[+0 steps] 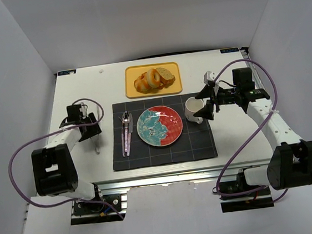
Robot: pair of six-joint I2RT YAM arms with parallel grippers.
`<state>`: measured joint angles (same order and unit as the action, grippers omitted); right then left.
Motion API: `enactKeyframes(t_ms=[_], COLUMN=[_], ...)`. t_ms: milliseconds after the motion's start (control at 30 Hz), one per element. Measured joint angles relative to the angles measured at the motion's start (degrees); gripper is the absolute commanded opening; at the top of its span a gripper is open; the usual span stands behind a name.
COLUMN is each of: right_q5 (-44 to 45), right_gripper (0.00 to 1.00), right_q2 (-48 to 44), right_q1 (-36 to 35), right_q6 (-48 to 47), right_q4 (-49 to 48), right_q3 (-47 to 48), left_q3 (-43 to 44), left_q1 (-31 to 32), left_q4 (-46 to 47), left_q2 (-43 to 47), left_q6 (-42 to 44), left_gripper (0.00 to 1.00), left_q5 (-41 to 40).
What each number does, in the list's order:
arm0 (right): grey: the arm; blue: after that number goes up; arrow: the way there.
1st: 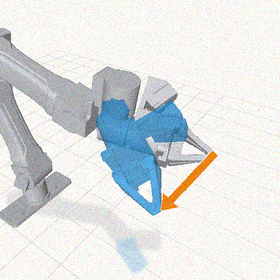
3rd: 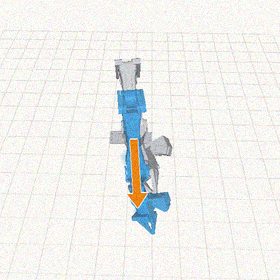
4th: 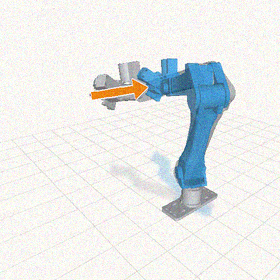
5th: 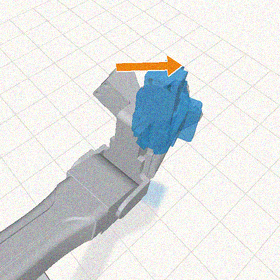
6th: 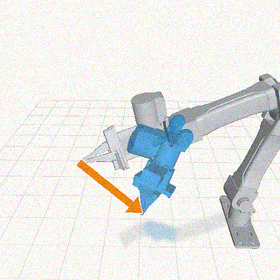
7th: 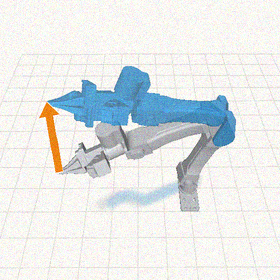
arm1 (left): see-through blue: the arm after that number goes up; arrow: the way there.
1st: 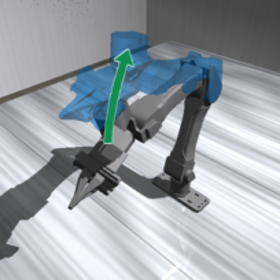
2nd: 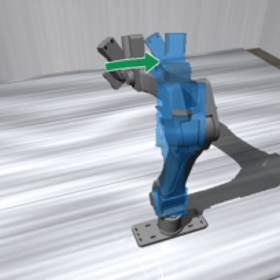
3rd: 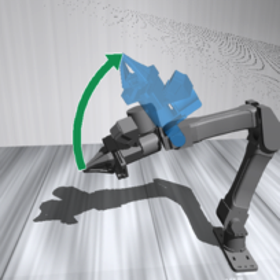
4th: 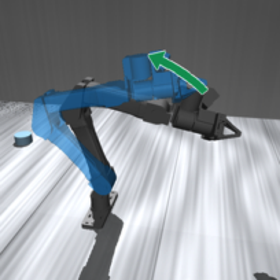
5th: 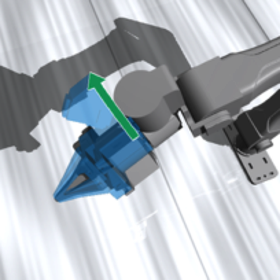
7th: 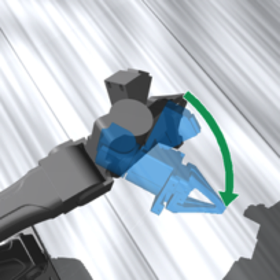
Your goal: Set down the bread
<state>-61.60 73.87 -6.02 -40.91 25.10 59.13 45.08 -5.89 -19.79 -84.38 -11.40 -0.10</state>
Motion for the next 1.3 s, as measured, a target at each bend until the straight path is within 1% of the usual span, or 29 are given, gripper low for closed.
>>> enactKeyframes(t_ms=[233,300,400,433,533,567,600,733,767,867,900,967,1133,1200,1300], right_q5=[0.2,0.2,0.2,0.2,0.5,0.6,0.6,1.2,1.4,1.7,1.8,1.9,2.1,2.1,1.8], right_gripper=[0.89,0.89,0.89,0.9,0.89,0.89,0.89,0.89,0.89,0.89,0.89,0.89,0.89,0.89,0.89], right_q2=[0.8,1.3,2.0,2.3,2.7,2.7,2.7,2.7,2.7,2.7,2.7,2.7,2.7,2.6,2.4], right_q1=[0.0,0.0,0.0,0.0,0.0,0.0,0.0,0.0,0.0,0.0,0.0,0.1,0.6,0.9,1.4], right_q6=[0.9,1.4,1.8,1.9,2.0,2.0,2.0,1.9,2.0,2.0,2.0,2.5,3.1,3.1,3.3], right_q4=[-1.0,-1.4,-1.6,-1.6,-1.6,-1.6,-1.6,-1.6,-1.6,-1.7,-1.7,-1.8,-2.7,-2.8,-3.0], right_q3=[0.0,0.0,0.0,0.0,0.0,0.0,0.0,0.0,0.0,0.0,0.0,0.0,0.0,0.0,0.0], left_q3=[1.2,1.2,1.0,0.8,0.0,-0.3,-0.6,-1.0,-0.9,1.5,2.8,7.5,15.8,18.3,22.1], left_q1=[0.0,0.0,0.0,0.0,0.0,0.0,0.0,0.0,0.2,1.4,2.3,6.3,17.2,20.0,22.1], left_q4=[1.6,2.2,3.6,4.1,5.7,6.2,6.4,4.8,4.2,2.0,1.8,2.4,7.8,8.5,8.7], left_q2=[-4.1,-5.0,-5.3,-5.3,-5.3,-5.1,-4.9,-1.8,-0.1,5.6,6.8,8.4,7.4,5.4,1.2], left_q6=[3.6,4.2,4.5,4.5,4.3,4.1,3.8,2.4,1.5,-2.1,-3.2,-6.7,-14.0,-15.9,-17.6], left_gripper=[0.75,0.73,0.63,0.53,0.32,0.24,0.22,0.23,0.25,0.37,0.39,0.42,0.47,0.47,0.49], left_q5=[2.1,2.2,2.0,1.8,1.2,1.0,1.0,1.4,1.9,3.3,4.0,5.0,9.3,10.2,10.7])
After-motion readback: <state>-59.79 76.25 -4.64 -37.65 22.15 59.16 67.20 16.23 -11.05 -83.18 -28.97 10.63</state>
